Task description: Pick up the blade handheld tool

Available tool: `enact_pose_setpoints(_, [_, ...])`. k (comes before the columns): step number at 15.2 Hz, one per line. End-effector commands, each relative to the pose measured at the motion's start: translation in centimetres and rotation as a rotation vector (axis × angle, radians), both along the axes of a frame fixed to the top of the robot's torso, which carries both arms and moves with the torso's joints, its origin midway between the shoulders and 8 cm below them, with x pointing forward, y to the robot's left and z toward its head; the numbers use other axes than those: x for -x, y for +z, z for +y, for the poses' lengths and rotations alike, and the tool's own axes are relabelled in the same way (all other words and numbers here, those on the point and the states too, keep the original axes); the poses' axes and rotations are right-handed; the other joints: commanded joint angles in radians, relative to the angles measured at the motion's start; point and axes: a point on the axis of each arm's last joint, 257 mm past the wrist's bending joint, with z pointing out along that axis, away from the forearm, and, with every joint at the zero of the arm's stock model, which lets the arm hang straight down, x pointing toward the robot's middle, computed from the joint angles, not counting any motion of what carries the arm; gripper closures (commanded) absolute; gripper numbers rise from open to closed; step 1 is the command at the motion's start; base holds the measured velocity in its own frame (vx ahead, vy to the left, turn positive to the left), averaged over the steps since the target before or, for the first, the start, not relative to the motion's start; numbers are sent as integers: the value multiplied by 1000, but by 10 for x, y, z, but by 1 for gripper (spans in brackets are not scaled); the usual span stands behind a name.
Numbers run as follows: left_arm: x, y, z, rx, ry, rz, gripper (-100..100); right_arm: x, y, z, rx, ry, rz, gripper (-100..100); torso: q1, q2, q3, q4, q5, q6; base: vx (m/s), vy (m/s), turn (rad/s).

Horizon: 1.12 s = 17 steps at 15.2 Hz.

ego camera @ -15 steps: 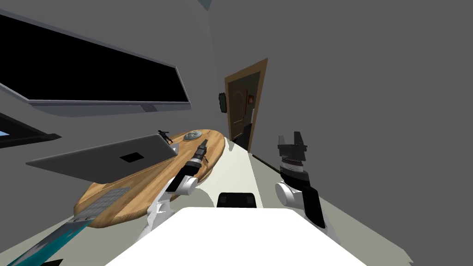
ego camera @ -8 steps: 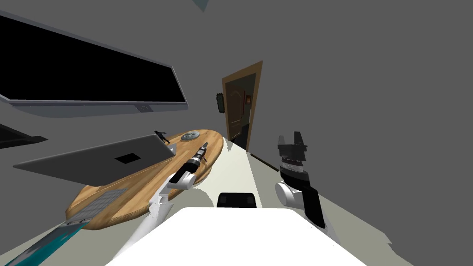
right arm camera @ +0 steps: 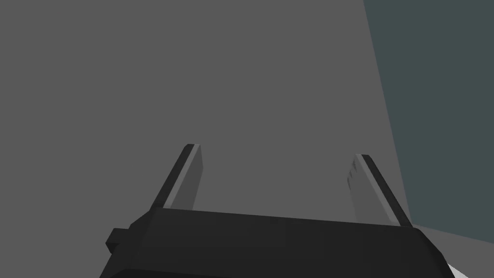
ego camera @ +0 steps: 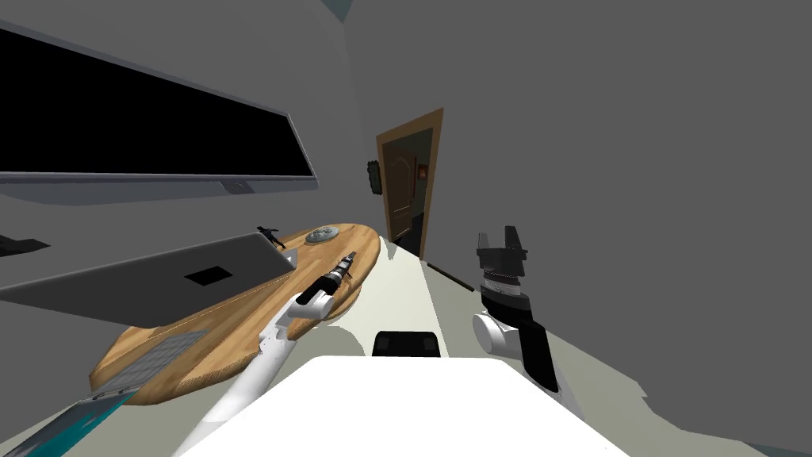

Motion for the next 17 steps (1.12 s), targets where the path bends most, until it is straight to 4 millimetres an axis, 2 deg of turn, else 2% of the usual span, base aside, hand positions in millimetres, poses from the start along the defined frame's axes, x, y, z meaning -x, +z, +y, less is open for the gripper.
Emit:
enact_pose_setpoints(1, [1,-16,11,-19,16,57,-100,0,0,0,0,0,0,0,0,0,0,0,0,0,-5,-16,-69])
enact_pose_setpoints(2, [0,-29,25,-42,30,100,-100,0,0,0,0,0,0,0,0,0,0,0,0,0,0,-21,-95])
enact_pose_setpoints(4, [2,-34,26,-42,35,122,-100,0,0,0,0,0,0,0,0,-1,0,0,0,0,3,-17,-40])
enact_pose_setpoints(5, [3,-48,41,-64,52,171,-100,0,0,0,0,0,0,0,0,-1,-1,0,0,0,8,-17,-52])
enact_pose_setpoints(6, [4,-51,41,-63,55,186,-100,0,0,0,0,0,0,0,0,-1,-1,0,0,0,10,-15,-53])
enact_pose_setpoints(7, [4,-58,53,-85,66,220,-100,0,0,0,0,0,0,0,0,-1,-1,0,0,0,14,-20,-79])
enact_pose_setpoints(8, [7,-67,57,-83,75,250,-100,0,0,0,0,0,0,0,0,-2,-1,0,0,0,18,-20,-72])
enact_pose_setpoints(9, [8,-68,57,-83,75,251,-100,0,0,0,0,0,0,0,0,-2,-1,0,0,0,17,-12,-23])
enact_pose_setpoints(10, [10,-79,70,-102,91,303,-100,0,0,0,0,0,0,0,0,-2,-1,0,0,0,24,-15,-58])
enact_pose_setpoints(12, [12,-83,72,-101,95,314,-100,0,0,0,0,0,0,0,0,-3,-2,-1,0,0,23,-10,-41])
enact_pose_setpoints(13, [17,-96,87,-118,114,370,-100,0,0,0,0,0,0,0,0,-2,-1,-1,0,0,25,-12,-51])
enact_pose_setpoints(14, [18,-98,87,-117,115,377,-100,0,0,0,0,0,0,0,0,-3,-1,-1,0,0,31,-11,-57])
enact_pose_setpoints(15, [20,-105,98,-133,128,421,-100,0,0,0,0,0,0,0,0,-3,-2,-1,0,0,39,-17,-64])
enact_pose_setpoints(17, [24,-111,102,-131,135,439,-100,0,0,0,0,0,0,0,0,-4,-2,-1,0,0,35,-14,-42])
